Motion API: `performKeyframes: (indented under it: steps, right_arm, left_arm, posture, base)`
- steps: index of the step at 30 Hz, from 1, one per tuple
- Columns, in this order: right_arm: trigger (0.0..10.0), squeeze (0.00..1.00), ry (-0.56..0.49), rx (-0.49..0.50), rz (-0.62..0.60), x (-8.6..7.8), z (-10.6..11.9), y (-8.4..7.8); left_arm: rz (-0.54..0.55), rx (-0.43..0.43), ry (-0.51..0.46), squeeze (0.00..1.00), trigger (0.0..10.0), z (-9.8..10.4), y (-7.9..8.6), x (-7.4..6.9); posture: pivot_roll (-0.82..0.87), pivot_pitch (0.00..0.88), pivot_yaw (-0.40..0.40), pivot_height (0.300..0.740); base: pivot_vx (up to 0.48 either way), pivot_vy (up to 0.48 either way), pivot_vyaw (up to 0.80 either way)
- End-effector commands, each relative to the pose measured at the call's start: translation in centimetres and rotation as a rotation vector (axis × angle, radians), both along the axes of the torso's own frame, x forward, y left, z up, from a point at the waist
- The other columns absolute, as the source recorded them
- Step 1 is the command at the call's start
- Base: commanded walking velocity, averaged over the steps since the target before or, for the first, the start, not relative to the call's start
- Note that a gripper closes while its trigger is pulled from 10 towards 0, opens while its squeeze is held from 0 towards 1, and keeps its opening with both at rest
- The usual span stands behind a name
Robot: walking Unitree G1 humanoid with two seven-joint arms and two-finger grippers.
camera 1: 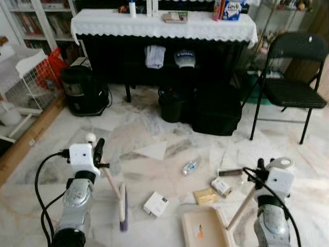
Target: Sweep floor
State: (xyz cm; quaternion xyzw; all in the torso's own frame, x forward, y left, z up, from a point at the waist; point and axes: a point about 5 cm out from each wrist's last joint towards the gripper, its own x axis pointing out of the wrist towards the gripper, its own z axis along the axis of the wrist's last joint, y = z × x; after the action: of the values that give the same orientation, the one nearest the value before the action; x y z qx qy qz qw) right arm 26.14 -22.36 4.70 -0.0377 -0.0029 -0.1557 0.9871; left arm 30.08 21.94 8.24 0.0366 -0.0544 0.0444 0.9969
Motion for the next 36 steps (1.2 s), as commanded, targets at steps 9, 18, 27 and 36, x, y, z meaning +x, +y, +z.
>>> performKeyframes:
  steps: [9,18,27,36]
  right_arm:
    - [10.0,0.0,-0.035,-0.002,-0.007,0.13,0.58,-0.22]
    - [10.0,0.0,-0.036,-0.001,-0.004,0.19,0.57,-0.19]
    - [10.0,0.0,-0.039,-0.003,-0.003,0.23,0.64,-0.21]
    - [10.0,0.0,-0.038,-0.004,0.001,0.28,0.62,-0.21]
  left_arm:
    - [-0.004,0.006,-0.044,0.0,10.0,1.1,-0.12,0.59]
    - [-0.004,0.006,-0.044,0.0,10.0,1.13,-0.16,0.65]
    - [-0.007,0.004,-0.042,0.0,10.0,1.07,-0.23,0.67]
    - [0.0,0.003,-0.039,0.0,10.0,0.95,-0.2,0.61]
  posture:
    - [-0.14,0.017,0.002,0.74]
    - [-0.14,0.018,0.003,0.74]
    - [-0.14,0.018,0.002,0.74]
    - [-0.14,0.019,0.0,0.74]
  base:
    - [0.268,0.0,0.0]
    - [0.268,0.0,0.0]
    - [0.268,0.0,0.0]
    - [0.177,0.0,0.0]
